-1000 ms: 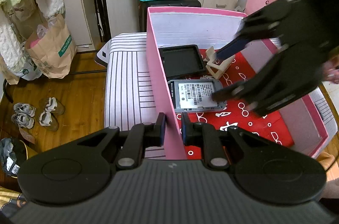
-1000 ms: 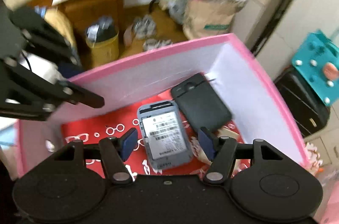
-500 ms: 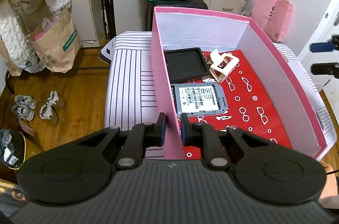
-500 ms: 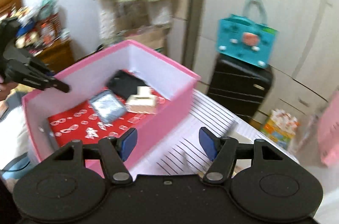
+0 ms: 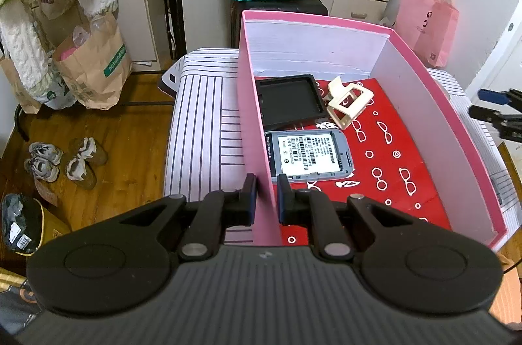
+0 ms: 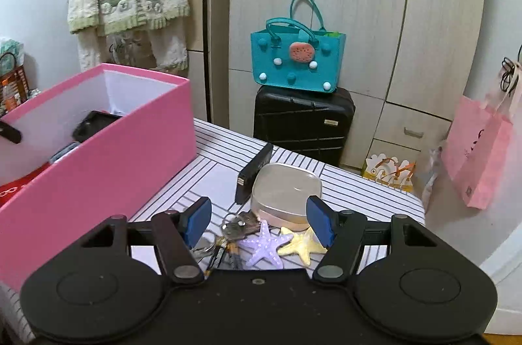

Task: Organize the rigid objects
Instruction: 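Move the right gripper to the small black battery and close on it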

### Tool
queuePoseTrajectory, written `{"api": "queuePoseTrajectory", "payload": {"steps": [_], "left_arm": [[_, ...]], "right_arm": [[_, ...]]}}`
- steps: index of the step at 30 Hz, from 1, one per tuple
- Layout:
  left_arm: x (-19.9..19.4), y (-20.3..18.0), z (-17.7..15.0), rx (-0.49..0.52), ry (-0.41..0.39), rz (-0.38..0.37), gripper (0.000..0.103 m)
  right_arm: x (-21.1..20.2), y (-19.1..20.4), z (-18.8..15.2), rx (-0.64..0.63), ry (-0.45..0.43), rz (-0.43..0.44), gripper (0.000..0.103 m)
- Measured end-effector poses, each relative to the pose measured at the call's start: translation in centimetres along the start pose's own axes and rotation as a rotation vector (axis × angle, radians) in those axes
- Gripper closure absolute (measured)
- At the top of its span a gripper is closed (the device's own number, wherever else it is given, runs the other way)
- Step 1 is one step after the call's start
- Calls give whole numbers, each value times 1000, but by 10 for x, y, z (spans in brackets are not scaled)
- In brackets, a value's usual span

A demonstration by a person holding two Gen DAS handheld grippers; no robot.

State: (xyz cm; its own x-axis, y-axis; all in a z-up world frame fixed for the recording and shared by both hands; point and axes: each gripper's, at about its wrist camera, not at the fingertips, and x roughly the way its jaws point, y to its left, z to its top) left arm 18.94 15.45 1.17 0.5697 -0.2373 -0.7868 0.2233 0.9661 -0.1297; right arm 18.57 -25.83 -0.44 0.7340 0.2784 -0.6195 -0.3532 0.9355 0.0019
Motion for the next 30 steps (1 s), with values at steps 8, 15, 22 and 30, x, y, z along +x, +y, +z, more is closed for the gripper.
{"api": "queuePoseTrajectory", "payload": {"steps": [8, 15, 22, 30], "left_arm": [[0, 0, 0, 0, 2, 1, 91], [-1, 1, 0, -5, 1, 0, 91], [0, 3, 3, -14, 16, -8, 91], [3, 4, 6, -23, 38, -15, 91]], "right_arm": [[42, 9, 17, 3, 37, 63, 35], [84, 23, 32, -25, 83, 40, 44], [98, 33, 38, -47, 127, -26, 88], [70, 15, 45, 182, 171, 83, 93]]}}
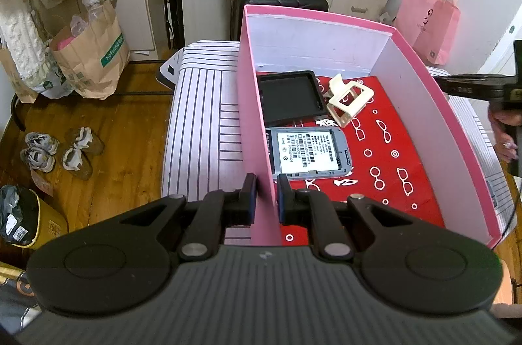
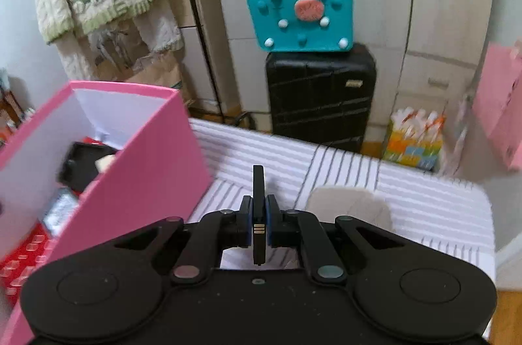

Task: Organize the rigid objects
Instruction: 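Move the right gripper to the small black battery and close on it, then carry the black battery with the right gripper into the pink box and release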

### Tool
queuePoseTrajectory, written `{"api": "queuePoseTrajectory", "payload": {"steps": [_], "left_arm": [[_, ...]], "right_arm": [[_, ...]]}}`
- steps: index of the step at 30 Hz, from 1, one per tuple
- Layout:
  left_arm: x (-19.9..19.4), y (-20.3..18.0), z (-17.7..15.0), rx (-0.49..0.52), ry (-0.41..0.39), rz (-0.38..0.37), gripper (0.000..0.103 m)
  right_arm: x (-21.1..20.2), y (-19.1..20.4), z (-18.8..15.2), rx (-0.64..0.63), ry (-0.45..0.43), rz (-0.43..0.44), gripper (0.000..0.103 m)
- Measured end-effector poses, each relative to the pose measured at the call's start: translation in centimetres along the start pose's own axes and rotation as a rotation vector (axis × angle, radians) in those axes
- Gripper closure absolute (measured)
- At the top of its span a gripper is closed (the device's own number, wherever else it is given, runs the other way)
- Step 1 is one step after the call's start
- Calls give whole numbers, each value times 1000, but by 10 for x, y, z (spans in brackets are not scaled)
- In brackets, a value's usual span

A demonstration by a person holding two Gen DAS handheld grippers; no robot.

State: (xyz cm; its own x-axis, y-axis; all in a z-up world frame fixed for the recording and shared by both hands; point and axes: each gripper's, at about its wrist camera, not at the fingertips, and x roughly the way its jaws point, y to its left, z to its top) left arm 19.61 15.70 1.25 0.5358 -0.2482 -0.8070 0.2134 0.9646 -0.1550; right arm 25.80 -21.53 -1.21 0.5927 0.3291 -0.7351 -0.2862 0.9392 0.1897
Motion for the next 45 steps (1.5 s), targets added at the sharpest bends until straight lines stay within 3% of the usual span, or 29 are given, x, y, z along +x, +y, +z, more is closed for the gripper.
{"api": "queuePoseTrajectory", "payload": {"steps": [4, 12, 16, 20, 26, 33, 42, 45], "left_arm": [[0, 0, 0, 8, 10, 2, 91], [0, -1, 2, 7, 9, -4, 91], [-1, 1, 0, -3, 2, -13, 90], [-1, 2, 0, -2, 2, -12, 90], [-1, 2, 0, 7, 6, -14, 90], [0, 2, 3, 18, 15, -20, 90], [0, 3, 2, 11, 12, -27, 90], [0, 4, 1, 5, 10, -29, 90]], "right_arm": [[-26, 3, -2, 73, -5, 61, 93], [-96, 39, 21, 8, -129, 91, 93], [-111, 63, 29, -30, -114, 198, 93], [-93, 89, 28, -83, -20, 277, 93], [-46, 124, 22, -220, 135, 274, 93], [-14, 137, 24, -302, 288, 299, 93], [2, 144, 25, -393, 331, 243, 93], [0, 150, 24, -459, 277, 155, 87]]}}
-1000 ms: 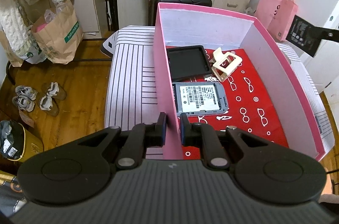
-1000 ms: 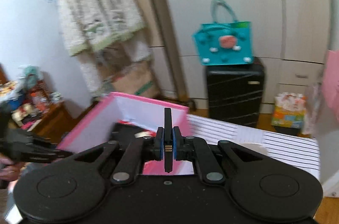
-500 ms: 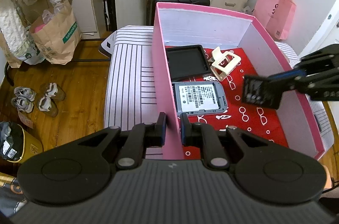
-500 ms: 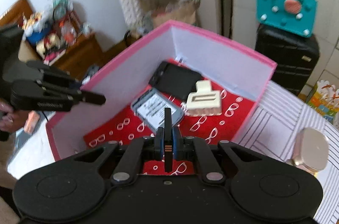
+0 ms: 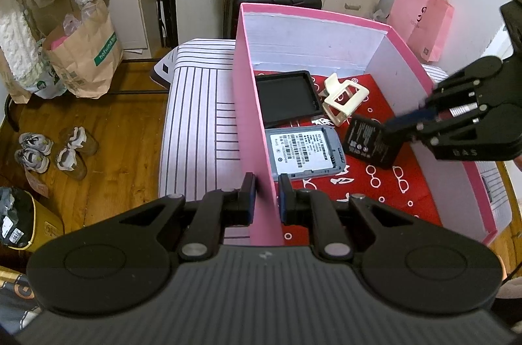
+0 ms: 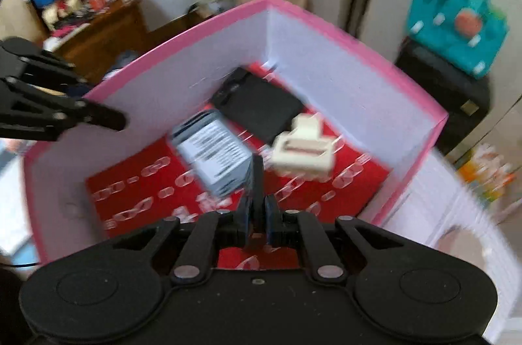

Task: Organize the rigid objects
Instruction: 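Carry the black battery with the right gripper into the pink box and release, then move the right gripper to the second grey battery pack and grasp it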

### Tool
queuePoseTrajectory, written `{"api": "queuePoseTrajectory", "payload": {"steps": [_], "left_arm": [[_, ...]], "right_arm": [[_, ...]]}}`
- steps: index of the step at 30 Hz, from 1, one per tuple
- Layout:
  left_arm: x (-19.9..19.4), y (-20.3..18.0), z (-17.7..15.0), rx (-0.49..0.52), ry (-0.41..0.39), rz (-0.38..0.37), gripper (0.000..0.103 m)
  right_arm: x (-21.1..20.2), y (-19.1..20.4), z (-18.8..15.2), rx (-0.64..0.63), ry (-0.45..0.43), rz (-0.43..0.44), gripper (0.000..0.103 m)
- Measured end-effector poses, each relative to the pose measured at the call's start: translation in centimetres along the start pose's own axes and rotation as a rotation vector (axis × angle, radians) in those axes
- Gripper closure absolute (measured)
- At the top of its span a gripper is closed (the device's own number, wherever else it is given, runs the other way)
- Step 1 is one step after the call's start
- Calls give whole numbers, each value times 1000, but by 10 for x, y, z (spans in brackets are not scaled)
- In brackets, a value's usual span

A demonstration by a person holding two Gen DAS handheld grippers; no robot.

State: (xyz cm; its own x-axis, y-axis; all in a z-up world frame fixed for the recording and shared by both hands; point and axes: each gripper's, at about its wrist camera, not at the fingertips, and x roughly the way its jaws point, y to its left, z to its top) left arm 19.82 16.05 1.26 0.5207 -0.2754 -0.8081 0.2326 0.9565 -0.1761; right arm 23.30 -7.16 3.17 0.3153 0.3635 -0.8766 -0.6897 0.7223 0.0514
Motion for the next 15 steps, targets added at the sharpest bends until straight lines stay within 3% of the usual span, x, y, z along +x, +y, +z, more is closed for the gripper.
{"api": "queuePoseTrajectory", "payload": {"steps": [2, 4, 10, 15], "left_arm": [[0, 0, 0, -2, 0, -2, 89], [0, 1, 0, -5, 0, -4, 89], [0, 1, -1, -3, 0, -3, 89], [0, 1, 0, -9, 1, -3, 89]], "right_arm": [[-7, 4, -1, -42, -40, -64, 74], [-19, 2, -2, -30, -88, -84, 67], [-62, -17, -13, 96, -190, -89, 64], [-94, -30, -44, 222, -251, -63, 62]]}}
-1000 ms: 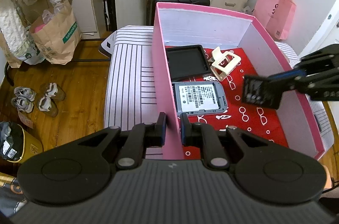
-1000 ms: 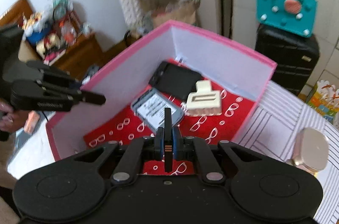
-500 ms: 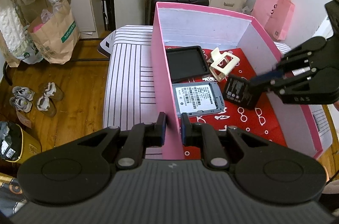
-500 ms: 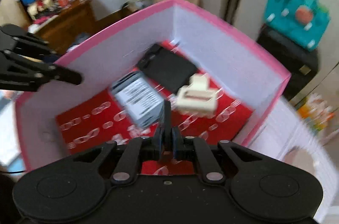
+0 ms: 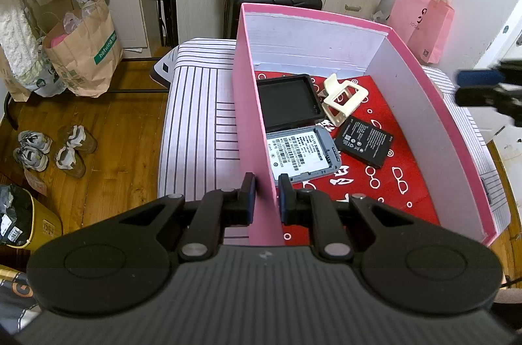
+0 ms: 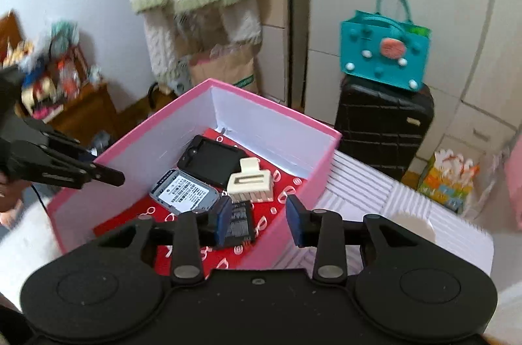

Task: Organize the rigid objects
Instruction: 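Move the right gripper to the second grey battery pack and grasp it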

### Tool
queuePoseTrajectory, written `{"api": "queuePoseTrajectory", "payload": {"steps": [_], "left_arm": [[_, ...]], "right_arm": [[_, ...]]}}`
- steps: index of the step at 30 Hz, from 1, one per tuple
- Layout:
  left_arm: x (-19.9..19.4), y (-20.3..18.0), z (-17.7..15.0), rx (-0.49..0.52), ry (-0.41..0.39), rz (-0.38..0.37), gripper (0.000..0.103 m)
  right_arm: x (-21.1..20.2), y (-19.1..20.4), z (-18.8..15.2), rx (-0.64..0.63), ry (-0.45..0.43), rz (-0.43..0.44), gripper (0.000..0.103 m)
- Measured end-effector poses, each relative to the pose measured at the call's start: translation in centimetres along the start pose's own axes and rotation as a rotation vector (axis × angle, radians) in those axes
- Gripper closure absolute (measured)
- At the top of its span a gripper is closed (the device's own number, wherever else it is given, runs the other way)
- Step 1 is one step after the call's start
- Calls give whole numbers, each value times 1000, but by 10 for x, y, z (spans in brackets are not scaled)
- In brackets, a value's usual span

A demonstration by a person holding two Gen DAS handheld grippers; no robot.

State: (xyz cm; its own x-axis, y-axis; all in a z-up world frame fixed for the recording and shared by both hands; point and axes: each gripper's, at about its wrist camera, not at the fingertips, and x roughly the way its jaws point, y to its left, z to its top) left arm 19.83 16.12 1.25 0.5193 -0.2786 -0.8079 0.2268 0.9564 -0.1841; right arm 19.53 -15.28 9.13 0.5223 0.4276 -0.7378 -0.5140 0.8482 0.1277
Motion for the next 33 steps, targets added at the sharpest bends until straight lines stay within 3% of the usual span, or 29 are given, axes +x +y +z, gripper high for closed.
{"api": "queuePoseTrajectory", "payload": {"steps": [3, 12, 20, 25, 33], "left_arm": [[-1, -1, 0, 1, -3, 5, 90], [-2, -2, -5, -14, -30, 17, 90], [-2, -6, -7, -11, -42, 35, 90], [-2, -5, -7, -19, -41, 35, 90], [-2, -5, -7, -18, -38, 36, 90]], "right_arm": [[-18, -10, -20, 67, -13, -10, 60], [-52, -15, -103, 186, -11, -147, 55], [-46, -7, -177, 291, 3, -223, 46], [-46, -19, -197, 396, 21, -228, 43], [-39, -26, -214, 452, 83, -230, 41]]}}
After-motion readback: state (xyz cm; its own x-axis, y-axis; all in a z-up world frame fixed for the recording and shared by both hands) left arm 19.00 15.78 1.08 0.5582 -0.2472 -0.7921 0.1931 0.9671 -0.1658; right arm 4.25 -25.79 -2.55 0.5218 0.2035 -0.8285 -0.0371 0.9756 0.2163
